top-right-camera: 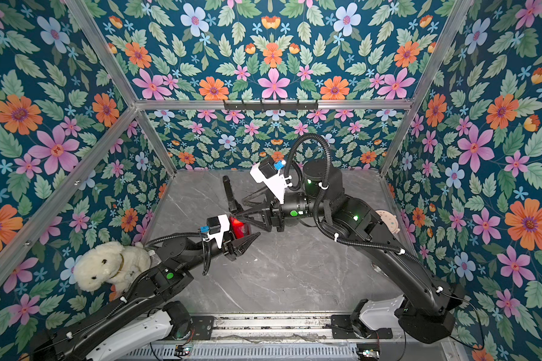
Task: Attach spray nozzles to spray bottles
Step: Screw the spray nozzle on the spray bottle.
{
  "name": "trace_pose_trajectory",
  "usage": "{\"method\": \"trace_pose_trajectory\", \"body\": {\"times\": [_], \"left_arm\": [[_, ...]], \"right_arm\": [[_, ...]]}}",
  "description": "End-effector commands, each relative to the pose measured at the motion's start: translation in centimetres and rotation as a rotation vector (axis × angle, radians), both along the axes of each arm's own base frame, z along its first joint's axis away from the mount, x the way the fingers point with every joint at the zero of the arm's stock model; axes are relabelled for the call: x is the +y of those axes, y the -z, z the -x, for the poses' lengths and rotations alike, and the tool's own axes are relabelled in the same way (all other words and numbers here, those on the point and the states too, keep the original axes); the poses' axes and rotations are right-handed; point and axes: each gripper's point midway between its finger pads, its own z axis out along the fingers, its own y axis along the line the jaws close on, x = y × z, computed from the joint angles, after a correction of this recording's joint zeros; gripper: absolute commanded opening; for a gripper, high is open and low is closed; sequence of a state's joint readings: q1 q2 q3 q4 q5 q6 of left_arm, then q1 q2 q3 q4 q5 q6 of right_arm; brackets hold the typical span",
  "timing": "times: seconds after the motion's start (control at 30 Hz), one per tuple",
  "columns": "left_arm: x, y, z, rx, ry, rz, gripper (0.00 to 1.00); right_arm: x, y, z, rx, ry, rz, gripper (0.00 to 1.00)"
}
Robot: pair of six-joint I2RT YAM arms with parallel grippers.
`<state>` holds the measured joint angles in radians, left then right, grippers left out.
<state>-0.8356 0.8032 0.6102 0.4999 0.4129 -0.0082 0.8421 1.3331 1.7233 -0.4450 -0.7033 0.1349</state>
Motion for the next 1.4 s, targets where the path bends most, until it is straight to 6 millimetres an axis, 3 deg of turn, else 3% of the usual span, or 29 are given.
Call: {"method": "trace_pose_trajectory", "body": {"times": [0.0,0.43,0.8,1.1,1.37], "left_arm": [[0.0,-0.7,0.2,-0.022,0.007,0.012,0.0],[-0.3,-0.5,0.2,-0.017,0.02,0.004,0.0],[0.1,-0.7,-0.2,-0.013,-0.011,0.026,0.0],[1.2,-1.5,-1.0,-0.009,-0.084,0.074,0.0],[1.2,-1.7,-0.9,-0.01,-0.08,0.076,0.0]], "right_arm": [[0.3,0.1,-0.1,-0.037,0.005,0.014,0.55],[1.2,0.1,-0.5,-0.056,0.023,0.038,0.48],[1.4,0.8,-0.6,-0.076,0.055,0.047,0.25],[1.9,2.7,-0.3,-0.14,0.138,0.075,0.24],[1.1,2.7,-0.3,-0.16,0.17,0.091,0.24]]}}
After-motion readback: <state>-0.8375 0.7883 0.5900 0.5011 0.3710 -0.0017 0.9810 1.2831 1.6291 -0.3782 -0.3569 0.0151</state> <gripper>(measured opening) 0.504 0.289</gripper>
